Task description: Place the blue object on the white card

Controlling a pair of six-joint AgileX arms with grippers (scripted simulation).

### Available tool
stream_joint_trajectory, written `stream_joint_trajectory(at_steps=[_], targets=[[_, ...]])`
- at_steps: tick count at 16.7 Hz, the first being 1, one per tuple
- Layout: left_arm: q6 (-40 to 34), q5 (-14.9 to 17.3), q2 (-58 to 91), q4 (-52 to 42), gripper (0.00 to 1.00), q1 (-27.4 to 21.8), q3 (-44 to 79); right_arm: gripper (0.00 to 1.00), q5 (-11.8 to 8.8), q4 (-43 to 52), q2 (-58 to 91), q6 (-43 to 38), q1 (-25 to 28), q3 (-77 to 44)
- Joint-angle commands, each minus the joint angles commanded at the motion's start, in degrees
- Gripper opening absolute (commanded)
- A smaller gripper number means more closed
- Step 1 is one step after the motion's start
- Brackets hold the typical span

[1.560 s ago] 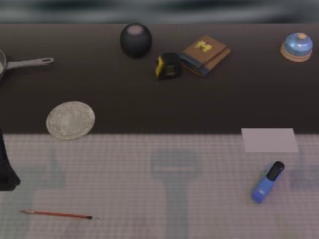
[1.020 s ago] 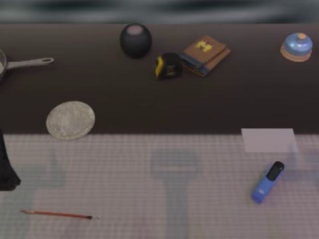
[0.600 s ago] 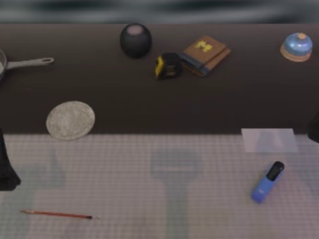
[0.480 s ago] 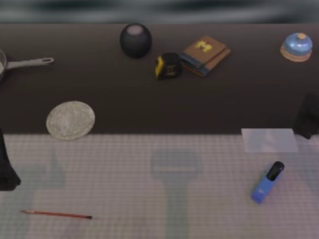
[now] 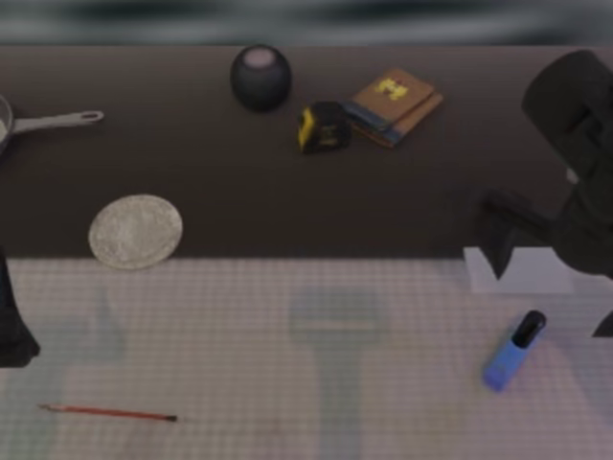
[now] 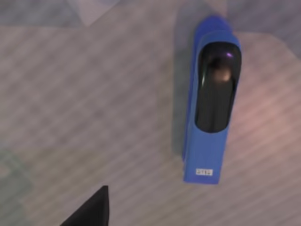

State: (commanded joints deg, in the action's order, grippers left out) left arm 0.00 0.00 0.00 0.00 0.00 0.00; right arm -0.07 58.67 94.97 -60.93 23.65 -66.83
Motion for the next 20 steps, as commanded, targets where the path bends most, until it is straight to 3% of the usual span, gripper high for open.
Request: stream_joint_trajectory(at_steps=[10,20], targets=[[0.0,0.0,0.0,0.0,1.0,0.0,0.0,1.0,-0.01,1.16,3.96,-2.38,0.71,-2.11],[0.0,0.0,0.0,0.0,1.0,0.0,0.0,1.0,0.03,-20.07,13.51,-2.8,1.11,9.52]])
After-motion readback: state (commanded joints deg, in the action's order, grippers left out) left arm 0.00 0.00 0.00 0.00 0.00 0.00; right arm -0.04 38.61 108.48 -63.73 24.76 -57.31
